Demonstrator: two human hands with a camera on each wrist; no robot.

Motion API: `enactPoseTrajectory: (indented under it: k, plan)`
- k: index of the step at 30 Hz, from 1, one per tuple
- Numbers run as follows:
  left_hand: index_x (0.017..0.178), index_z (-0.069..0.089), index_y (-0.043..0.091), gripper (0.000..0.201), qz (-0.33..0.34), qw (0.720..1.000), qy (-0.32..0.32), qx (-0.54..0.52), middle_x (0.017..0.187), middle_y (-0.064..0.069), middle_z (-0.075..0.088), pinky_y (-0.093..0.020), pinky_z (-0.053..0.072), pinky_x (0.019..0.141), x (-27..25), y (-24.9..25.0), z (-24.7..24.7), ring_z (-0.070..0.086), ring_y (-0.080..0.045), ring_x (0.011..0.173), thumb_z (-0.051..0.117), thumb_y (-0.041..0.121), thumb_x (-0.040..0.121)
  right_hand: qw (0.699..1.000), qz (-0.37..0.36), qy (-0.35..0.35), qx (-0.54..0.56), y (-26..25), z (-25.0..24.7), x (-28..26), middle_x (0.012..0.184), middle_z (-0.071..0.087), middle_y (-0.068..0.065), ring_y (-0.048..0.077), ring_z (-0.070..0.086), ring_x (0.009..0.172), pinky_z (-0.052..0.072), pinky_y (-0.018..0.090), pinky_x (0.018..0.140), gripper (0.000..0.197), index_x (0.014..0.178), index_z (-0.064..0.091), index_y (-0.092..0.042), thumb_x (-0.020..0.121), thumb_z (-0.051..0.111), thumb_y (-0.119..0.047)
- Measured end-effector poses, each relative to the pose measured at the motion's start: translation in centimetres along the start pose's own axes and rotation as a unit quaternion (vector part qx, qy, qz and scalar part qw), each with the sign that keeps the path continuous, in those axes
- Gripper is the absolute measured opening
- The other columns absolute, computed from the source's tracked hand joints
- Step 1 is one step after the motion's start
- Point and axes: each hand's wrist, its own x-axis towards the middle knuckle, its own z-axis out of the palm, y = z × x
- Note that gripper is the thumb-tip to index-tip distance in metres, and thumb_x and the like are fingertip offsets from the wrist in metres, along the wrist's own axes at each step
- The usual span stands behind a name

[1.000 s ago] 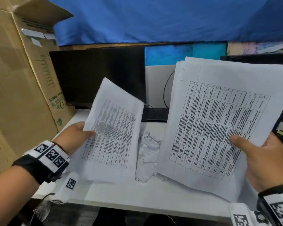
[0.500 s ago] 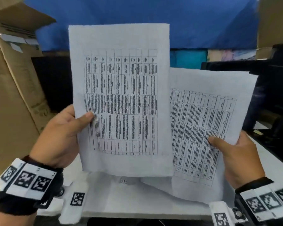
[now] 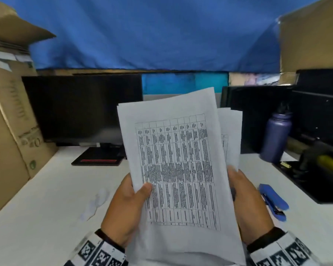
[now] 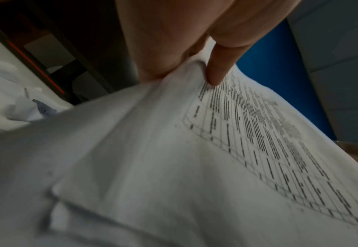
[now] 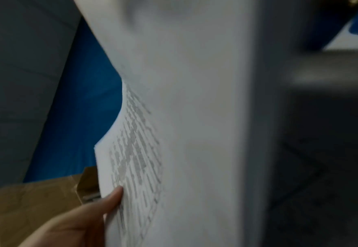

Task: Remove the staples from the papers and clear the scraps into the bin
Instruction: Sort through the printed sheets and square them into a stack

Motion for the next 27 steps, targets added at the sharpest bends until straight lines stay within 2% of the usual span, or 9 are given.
enactPoseTrajectory:
  k: [2, 3, 7, 12, 15, 17, 19, 23, 27]
  plan:
    - [0.122, 0.061, 0.029, 0.03, 0.039, 0.999, 0.028, 0.022, 0.118, 0.006, 0.073, -0.045, 0.05, 0.099, -0.1, -0.3, 0.0, 0.068, -0.015, 0.111, 0.058, 0.012, 0.098, 0.996, 0.025, -0.036, 0.074, 0.1, 0.0, 0.0, 0.116, 0.073, 0.005, 0.028, 0.067, 0.111, 0.047, 0.048, 0.099, 0.062, 0.123, 0.065, -0.025, 0.077, 0.064, -0.066]
    - [0.12, 0.059, 0.033, 0.029, 0.05, 0.997, 0.042, 0.034, 0.118, 0.008, 0.072, -0.043, 0.051, 0.098, -0.1, -0.6, 0.0, 0.068, -0.012, 0.11, 0.059, 0.014, 0.097, 0.996, 0.009, -0.058, 0.066, 0.0, 0.1, -0.1, 0.118, 0.072, 0.005, 0.027, 0.068, 0.111, 0.049, 0.047, 0.098, 0.069, 0.126, 0.063, -0.026, 0.069, 0.071, -0.065]
    - [0.119, 0.053, 0.037, 0.026, 0.057, 0.996, 0.045, 0.056, 0.116, 0.016, 0.07, -0.036, 0.05, 0.096, -1.2, -1.9, 0.1, 0.066, -0.003, 0.107, 0.06, 0.025, 0.097, 0.998, -0.051, -0.029, -0.038, -0.1, 0.3, -0.2, 0.107, 0.076, -0.003, 0.014, 0.073, 0.097, 0.054, 0.035, 0.084, 0.027, 0.117, 0.065, -0.026, 0.092, 0.061, -0.018]
    - [0.115, 0.052, 0.036, 0.046, 0.071, 0.995, 0.054, 0.034, 0.115, 0.014, 0.07, -0.035, 0.048, 0.096, -2.5, -3.2, -0.3, 0.066, -0.004, 0.107, 0.057, 0.059, 0.075, 0.99, -0.081, 0.017, -0.114, 0.2, -0.7, -0.1, 0.094, 0.077, 0.001, 0.015, 0.072, 0.085, 0.054, 0.025, 0.071, 0.032, 0.097, 0.068, -0.018, 0.091, 0.049, 0.007]
    - [0.107, 0.055, 0.046, 0.026, 0.079, 0.994, 0.073, 0.03, 0.115, 0.01, 0.071, -0.037, 0.048, 0.096, -2.5, -3.6, -0.3, 0.067, -0.009, 0.109, 0.057, 0.05, 0.082, 0.985, -0.105, 0.053, -0.128, 0.3, -0.8, 0.1, 0.089, 0.076, 0.003, 0.018, 0.071, 0.083, 0.057, 0.021, 0.068, 0.036, 0.085, 0.067, -0.019, 0.09, 0.047, 0.011]
    - [0.104, 0.054, 0.049, 0.02, 0.093, 0.992, 0.076, 0.034, 0.113, 0.009, 0.071, -0.033, 0.049, 0.093, -2.4, -3.5, -0.1, 0.067, -0.009, 0.107, 0.055, 0.039, 0.087, 0.982, -0.119, 0.062, -0.133, 0.4, -0.5, 0.0, 0.088, 0.076, 0.002, 0.018, 0.071, 0.084, 0.058, 0.03, 0.073, 0.041, 0.083, 0.066, -0.023, 0.088, 0.046, 0.012]
    - [0.109, 0.052, 0.044, 0.023, 0.106, 0.992, 0.068, 0.026, 0.114, 0.011, 0.071, -0.027, 0.049, 0.089, -2.4, -3.2, 0.1, 0.068, -0.007, 0.106, 0.054, 0.038, 0.087, 0.98, -0.134, 0.068, -0.129, 0.2, -0.3, -0.2, 0.09, 0.076, 0.0, 0.018, 0.071, 0.084, 0.056, 0.036, 0.075, 0.043, 0.088, 0.065, -0.023, 0.085, 0.043, 0.015]
    - [0.127, 0.046, 0.035, 0.056, 0.113, 0.993, 0.04, 0.021, 0.118, 0.02, 0.068, -0.025, 0.048, 0.088, -2.7, -3.0, 0.5, 0.065, -0.001, 0.108, 0.055, 0.059, 0.076, 0.979, -0.153, 0.062, -0.123, -0.2, 0.0, -0.5, 0.088, 0.073, -0.003, 0.009, 0.068, 0.079, 0.053, 0.026, 0.068, 0.042, 0.096, 0.061, -0.016, 0.084, 0.038, 0.017]
    - [0.121, 0.052, 0.039, 0.041, 0.106, 0.991, 0.068, 0.048, 0.111, 0.022, 0.069, -0.022, 0.048, 0.079, -3.0, -3.5, 0.5, 0.066, 0.001, 0.101, 0.05, 0.053, 0.083, 0.981, -0.141, 0.065, -0.113, 0.0, 0.2, -0.6, 0.087, 0.072, 0.003, 0.011, 0.067, 0.075, 0.054, 0.027, 0.065, 0.035, 0.092, 0.061, -0.013, 0.088, 0.037, 0.011]
